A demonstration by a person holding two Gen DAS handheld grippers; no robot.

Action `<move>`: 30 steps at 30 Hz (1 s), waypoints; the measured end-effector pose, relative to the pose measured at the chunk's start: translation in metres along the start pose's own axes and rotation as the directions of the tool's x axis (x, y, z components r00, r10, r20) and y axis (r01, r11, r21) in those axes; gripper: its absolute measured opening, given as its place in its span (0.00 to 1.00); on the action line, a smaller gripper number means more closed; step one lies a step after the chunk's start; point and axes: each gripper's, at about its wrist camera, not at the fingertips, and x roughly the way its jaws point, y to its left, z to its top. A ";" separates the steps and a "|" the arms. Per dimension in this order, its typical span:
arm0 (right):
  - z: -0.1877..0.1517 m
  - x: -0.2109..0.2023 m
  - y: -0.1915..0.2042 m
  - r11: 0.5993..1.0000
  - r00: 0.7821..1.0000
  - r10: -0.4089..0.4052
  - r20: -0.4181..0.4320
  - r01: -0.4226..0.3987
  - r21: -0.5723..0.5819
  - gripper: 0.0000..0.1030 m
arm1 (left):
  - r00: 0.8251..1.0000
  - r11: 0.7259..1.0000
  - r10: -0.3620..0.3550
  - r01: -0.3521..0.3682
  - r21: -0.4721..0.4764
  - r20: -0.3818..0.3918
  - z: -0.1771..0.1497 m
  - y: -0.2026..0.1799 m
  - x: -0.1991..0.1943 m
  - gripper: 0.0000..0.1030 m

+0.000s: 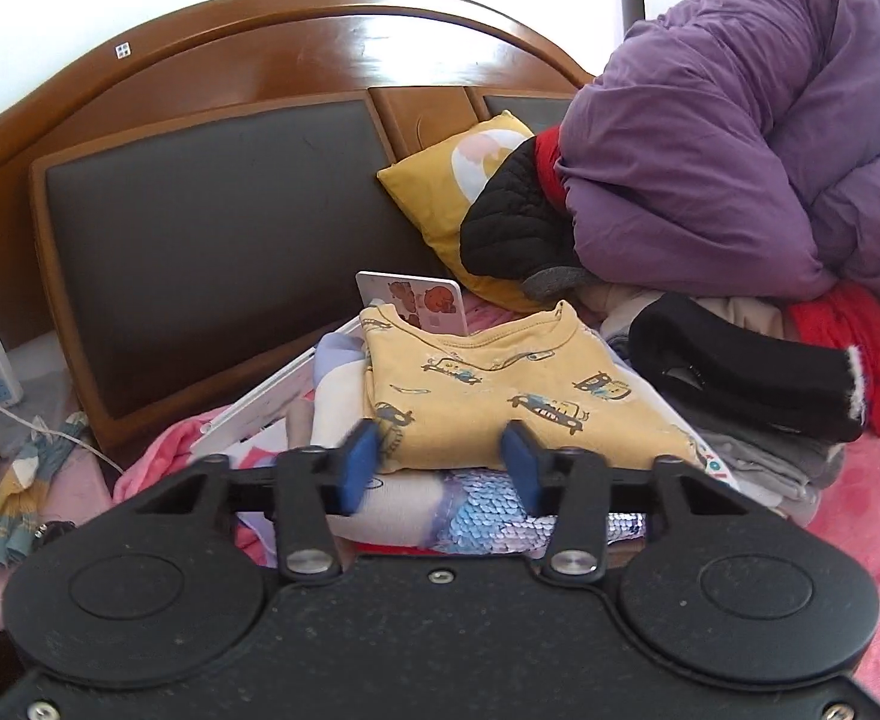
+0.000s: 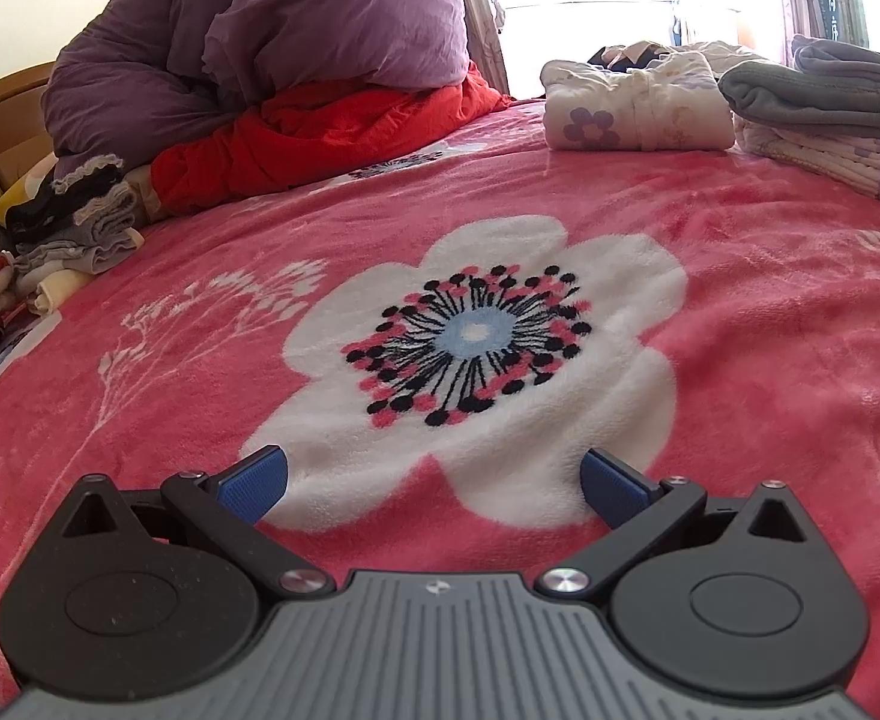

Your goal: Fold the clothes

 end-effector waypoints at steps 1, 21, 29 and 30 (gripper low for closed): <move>0.000 0.000 0.000 1.000 1.000 0.000 0.000 0.000 -0.001 1.00 | 1.000 1.000 0.001 -0.002 0.009 0.004 -0.003 0.000 0.002 0.28; 0.019 -0.042 -0.006 0.999 0.997 0.033 0.070 -0.035 0.026 1.00 | 0.875 0.890 -0.439 0.393 0.232 0.202 -0.021 -0.133 -0.164 0.00; 0.025 -0.087 -0.041 0.992 0.990 -0.012 0.142 -0.006 0.126 1.00 | 0.735 0.751 -0.655 0.605 0.266 0.178 -0.038 -0.238 -0.231 0.00; 0.025 -0.093 -0.045 0.991 0.988 -0.020 0.150 0.000 0.133 1.00 | 0.718 0.734 -0.674 0.623 0.269 0.176 -0.040 -0.251 -0.239 0.00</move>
